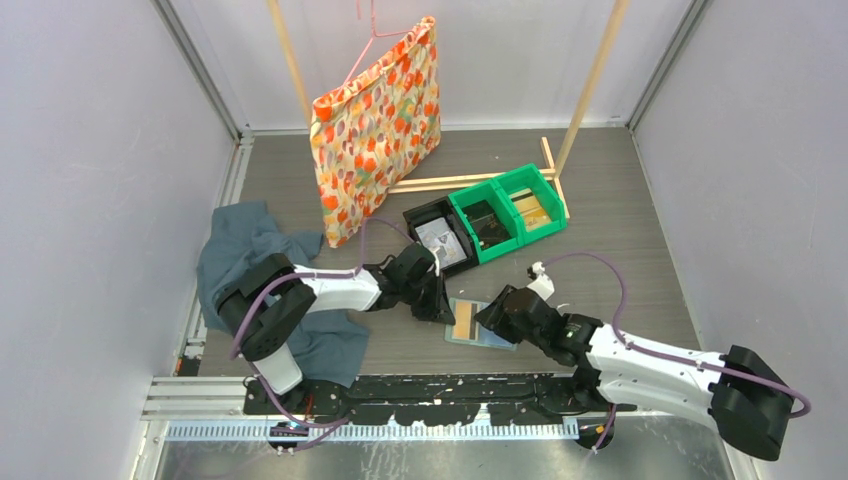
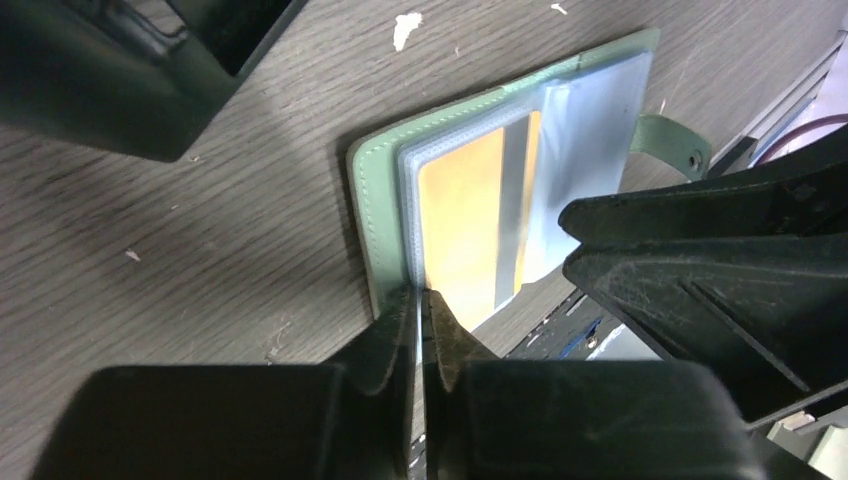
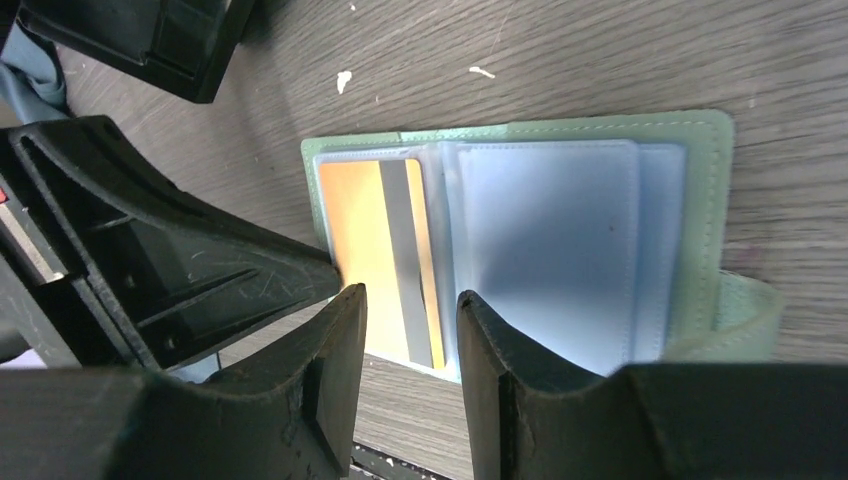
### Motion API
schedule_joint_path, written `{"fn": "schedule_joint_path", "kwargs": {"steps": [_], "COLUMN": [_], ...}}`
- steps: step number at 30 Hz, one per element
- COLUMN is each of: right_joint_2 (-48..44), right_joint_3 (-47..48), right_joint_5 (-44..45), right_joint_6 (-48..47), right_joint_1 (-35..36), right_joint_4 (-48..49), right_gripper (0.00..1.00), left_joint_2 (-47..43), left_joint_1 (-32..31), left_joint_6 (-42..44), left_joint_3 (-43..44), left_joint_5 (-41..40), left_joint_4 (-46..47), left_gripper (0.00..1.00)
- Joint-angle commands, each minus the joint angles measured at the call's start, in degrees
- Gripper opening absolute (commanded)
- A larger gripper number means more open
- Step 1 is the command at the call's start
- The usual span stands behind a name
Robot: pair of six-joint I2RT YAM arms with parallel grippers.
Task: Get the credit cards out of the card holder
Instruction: Remove the credit card from the card holder.
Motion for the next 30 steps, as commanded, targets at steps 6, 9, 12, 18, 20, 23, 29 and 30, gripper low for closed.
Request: {"fn": "schedule_joint_path", "kwargs": {"steps": [6, 9, 12, 18, 20, 23, 29, 30], "right_joint_2": [0.46, -0.32, -1.35, -2.75, -3.84, -6.51, -12.6, -13.38], "right_joint_3": [-4.25, -5.41, -6.41, -10.25, -12.46, -14.41, -15.82, -15.97], "right_joint_5": [-1.84, -1.11, -0.7, 0.06, 0.59, 1.72, 3.47, 3.67], "right_joint_6": [1.78, 3.17, 4.26, 7.67, 9.71, 11.32, 12.28, 12.5], "right_joint_1": [0.22, 0.23, 0.18, 0.16, 0.22, 0.19, 0.2, 0.23], "right_joint_4": [9.24, 8.62, 8.59, 11.23, 15.01, 15.99, 12.64, 12.15], "right_gripper": [0.43, 0.42, 0.42, 0.41, 0.4, 0.4, 0.38, 0.37], "left_joint_2": [2.4, 2.78, 3.05, 3.59, 3.74, 3.86, 4.33, 4.52], "left_joint_1": [0.31, 0.31, 0.31, 0.31, 0.31, 0.31, 0.16, 0.08], "left_joint_6": [-0.9, -0.84, -0.77, -0.81, -0.79, -0.81, -0.94, -1.1], "left_joint_3": [0.49, 0.66, 0.8, 0.88, 0.91, 1.02, 1.0, 1.06], "left_joint_5": [2.61, 2.59, 2.74, 3.62, 3.67, 3.76, 4.28, 4.44], "left_joint_4": [4.76, 4.72, 4.8, 5.87, 5.87, 5.77, 6.2, 6.42], "left_gripper": [0.01, 0.01, 0.01, 0.01, 0.01, 0.01, 0.01, 0.01]}}
